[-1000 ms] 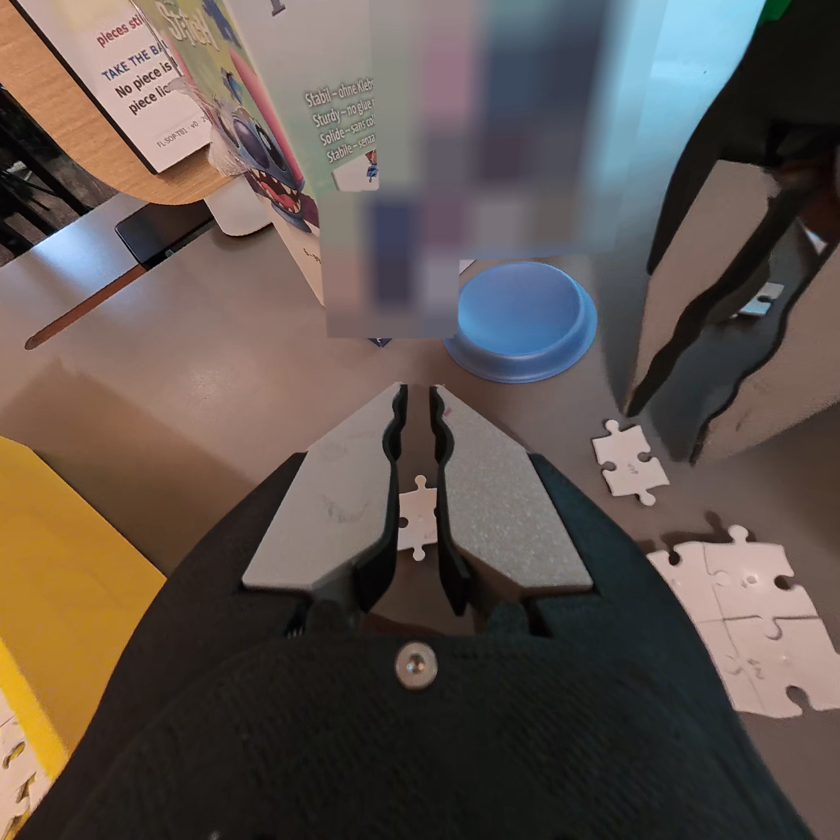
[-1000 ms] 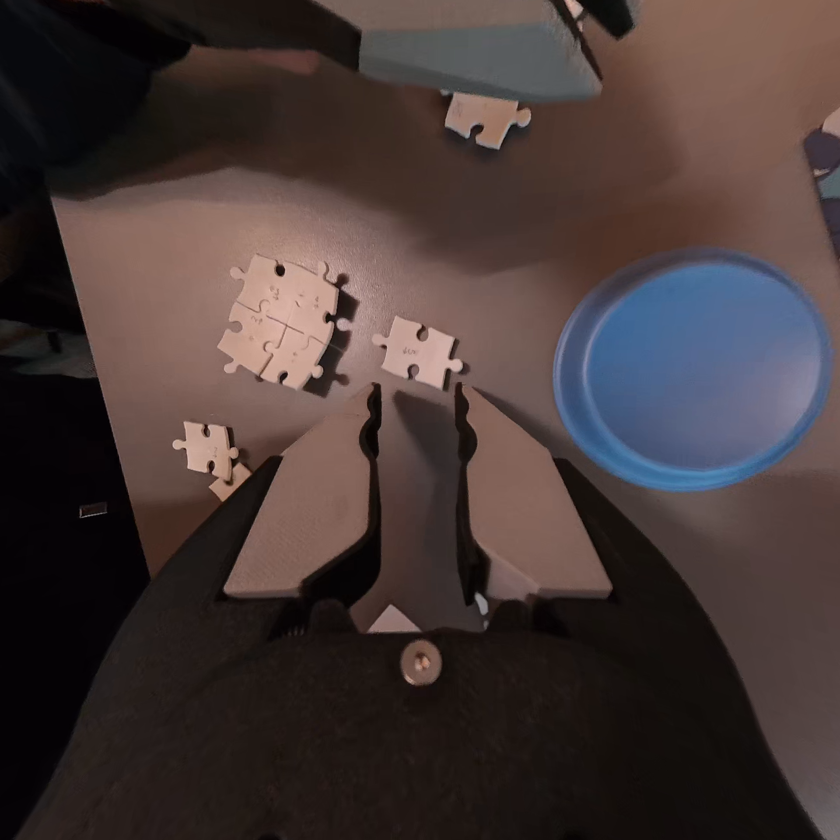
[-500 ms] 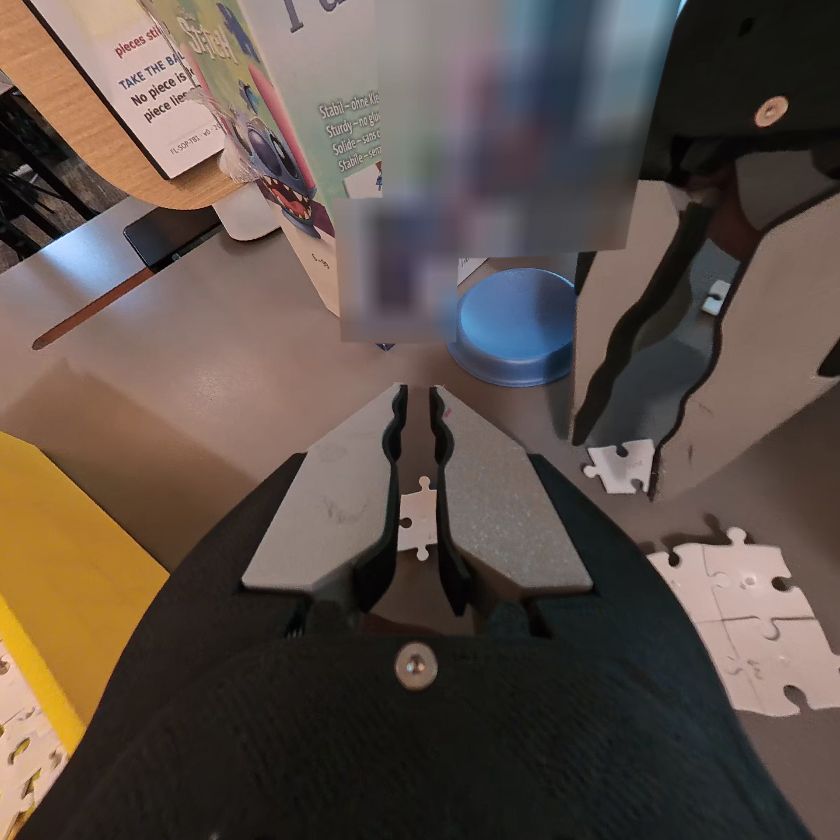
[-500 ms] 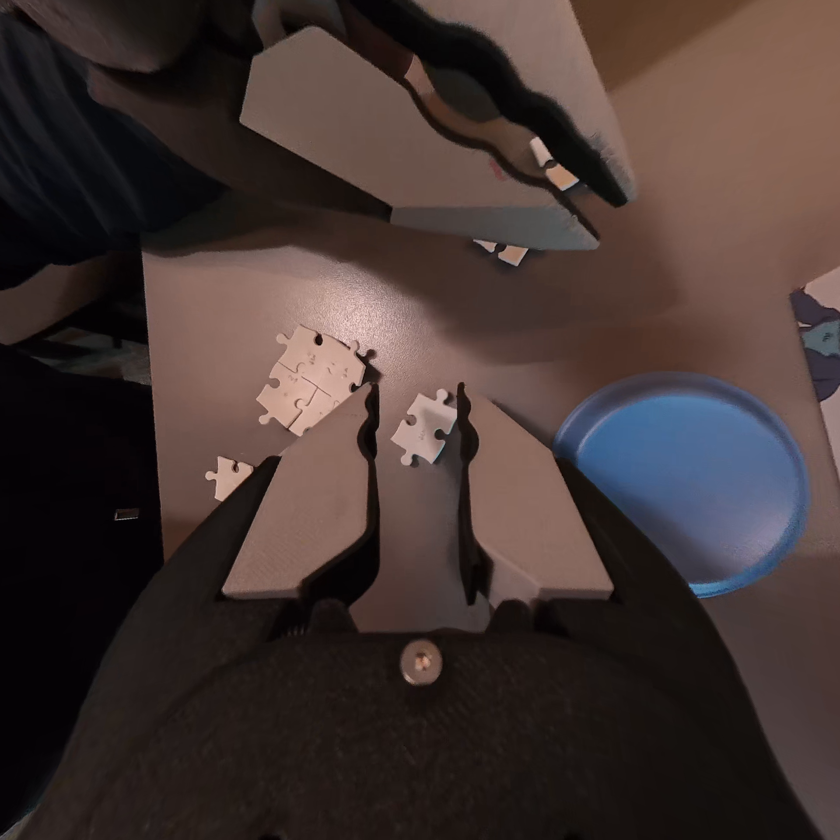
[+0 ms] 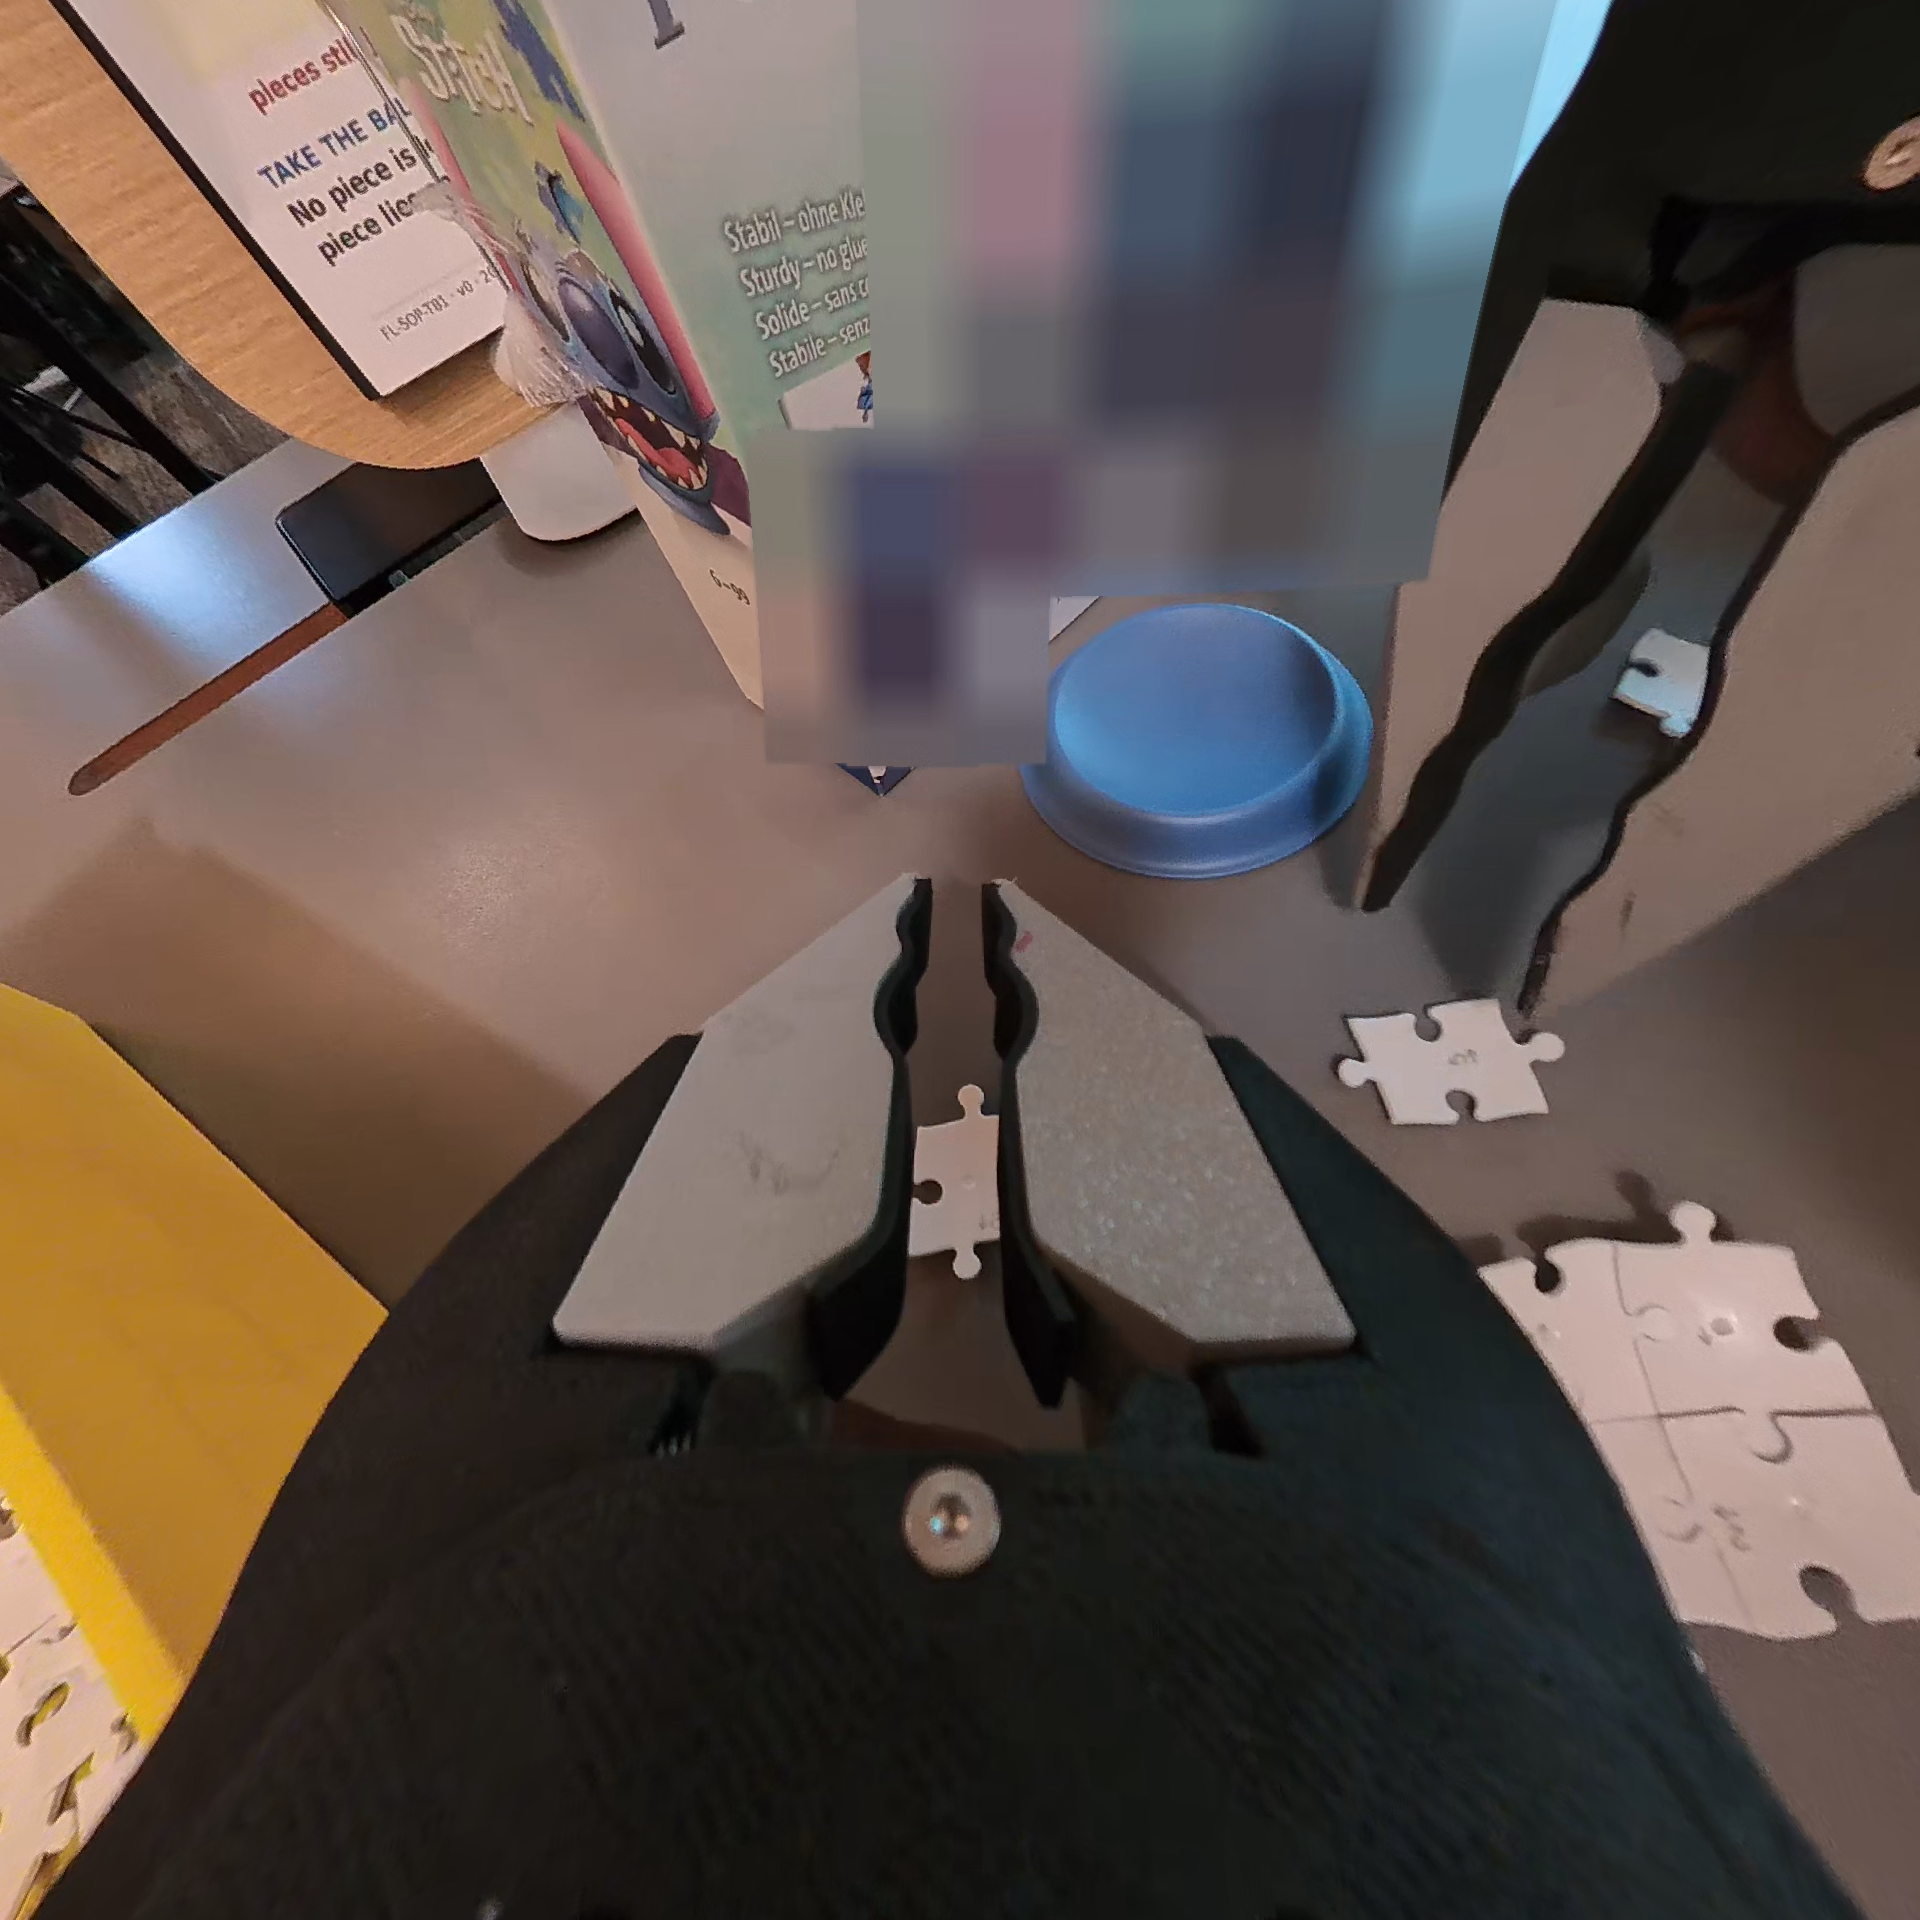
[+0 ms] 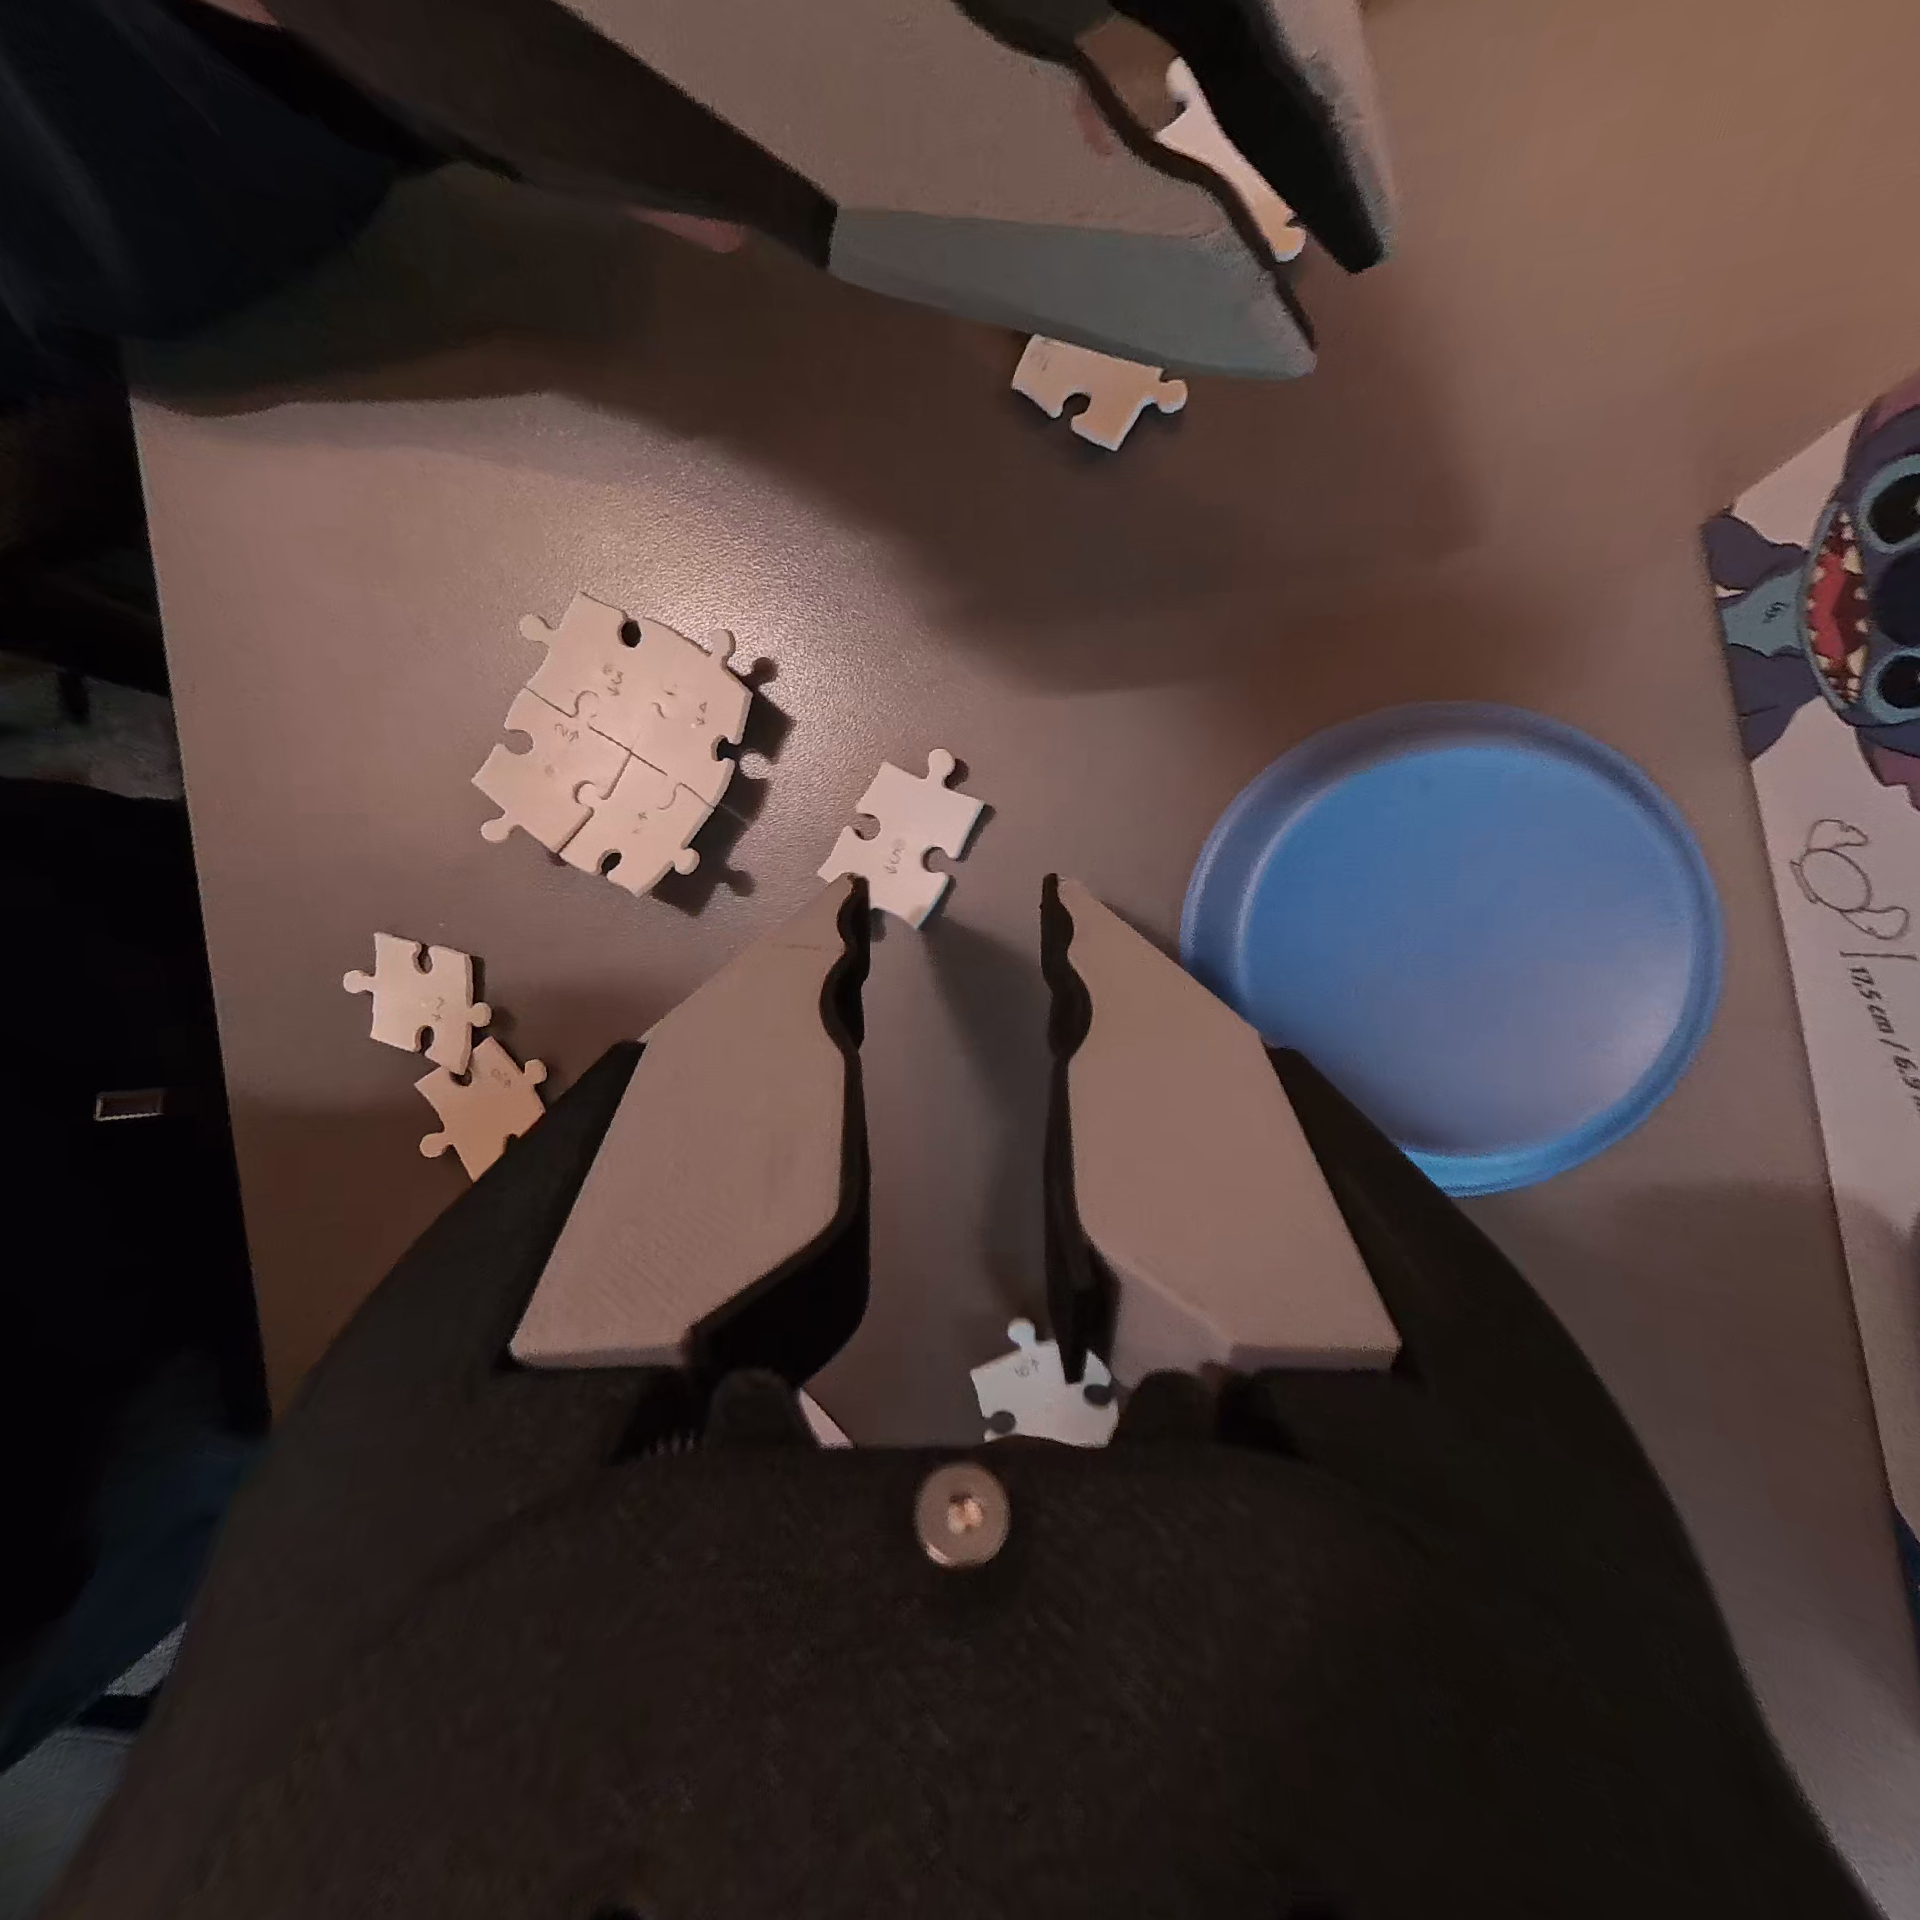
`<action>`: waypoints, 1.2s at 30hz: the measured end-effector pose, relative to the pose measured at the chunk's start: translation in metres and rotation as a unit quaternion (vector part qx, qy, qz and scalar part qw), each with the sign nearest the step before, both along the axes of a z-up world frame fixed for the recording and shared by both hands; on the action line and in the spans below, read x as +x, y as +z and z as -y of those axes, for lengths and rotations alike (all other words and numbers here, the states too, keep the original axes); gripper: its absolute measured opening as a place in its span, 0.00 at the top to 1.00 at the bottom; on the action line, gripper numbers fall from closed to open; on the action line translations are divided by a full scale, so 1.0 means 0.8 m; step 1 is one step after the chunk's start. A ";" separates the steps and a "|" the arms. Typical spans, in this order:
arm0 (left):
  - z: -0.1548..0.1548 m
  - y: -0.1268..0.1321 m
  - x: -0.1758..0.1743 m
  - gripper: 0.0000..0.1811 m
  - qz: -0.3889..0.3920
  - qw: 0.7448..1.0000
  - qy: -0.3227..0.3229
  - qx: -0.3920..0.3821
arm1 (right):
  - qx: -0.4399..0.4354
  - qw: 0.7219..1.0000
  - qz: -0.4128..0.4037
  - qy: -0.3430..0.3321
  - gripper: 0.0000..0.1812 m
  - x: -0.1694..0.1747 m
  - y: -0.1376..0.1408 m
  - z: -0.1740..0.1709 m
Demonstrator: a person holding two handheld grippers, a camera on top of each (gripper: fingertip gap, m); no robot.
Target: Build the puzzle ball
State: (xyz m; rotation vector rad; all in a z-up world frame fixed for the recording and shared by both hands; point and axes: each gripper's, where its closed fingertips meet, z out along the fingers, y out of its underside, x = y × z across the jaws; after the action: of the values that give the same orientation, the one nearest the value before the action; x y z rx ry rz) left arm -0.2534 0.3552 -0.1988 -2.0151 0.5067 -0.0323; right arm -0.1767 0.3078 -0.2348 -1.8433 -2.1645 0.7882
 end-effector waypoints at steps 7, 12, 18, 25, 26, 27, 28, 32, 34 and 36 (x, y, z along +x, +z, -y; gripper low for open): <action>0.000 -0.002 0.000 0.96 -0.002 1.000 0.000 -0.003 | -0.009 1.000 0.012 0.026 0.89 0.004 -0.012 0.015; 0.000 -0.001 0.000 0.96 0.000 1.000 -0.001 -0.001 | -0.034 0.997 0.018 0.062 0.88 0.017 -0.012 0.041; 0.000 -0.001 0.000 0.96 0.000 1.000 0.000 -0.002 | -0.021 0.998 0.017 0.049 0.88 0.017 -0.011 0.035; 0.000 -0.001 0.001 0.96 -0.001 1.000 -0.002 -0.003 | 0.013 0.999 0.019 0.027 0.88 0.020 -0.010 0.020; 0.000 -0.001 0.000 0.96 -0.001 1.000 -0.001 -0.003 | 0.019 0.999 0.019 0.025 0.88 0.020 -0.009 0.018; 0.000 -0.001 0.000 0.96 -0.001 1.000 -0.001 -0.003 | 0.026 0.999 0.018 0.022 0.88 0.020 -0.008 0.014; 0.000 -0.001 0.000 0.96 0.000 1.000 0.000 -0.003 | 0.031 0.999 0.018 0.019 0.88 0.019 -0.007 0.012; 0.000 -0.001 -0.001 0.96 0.001 1.000 0.001 -0.003 | 0.040 0.999 0.011 0.006 0.87 0.014 -0.006 0.006; 0.000 -0.001 -0.001 0.96 0.001 1.000 0.001 -0.003 | 0.040 0.999 0.004 0.001 0.86 0.010 -0.007 0.005; 0.000 -0.002 -0.001 0.96 0.000 1.000 0.001 -0.004 | 0.039 0.999 0.001 -0.005 0.86 0.008 -0.008 0.004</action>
State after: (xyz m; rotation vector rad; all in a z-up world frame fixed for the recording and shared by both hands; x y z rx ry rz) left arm -0.2539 0.3553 -0.2000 -2.0227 0.5055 -0.0345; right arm -0.1706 0.3043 -0.2409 -1.8149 -2.1537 0.6894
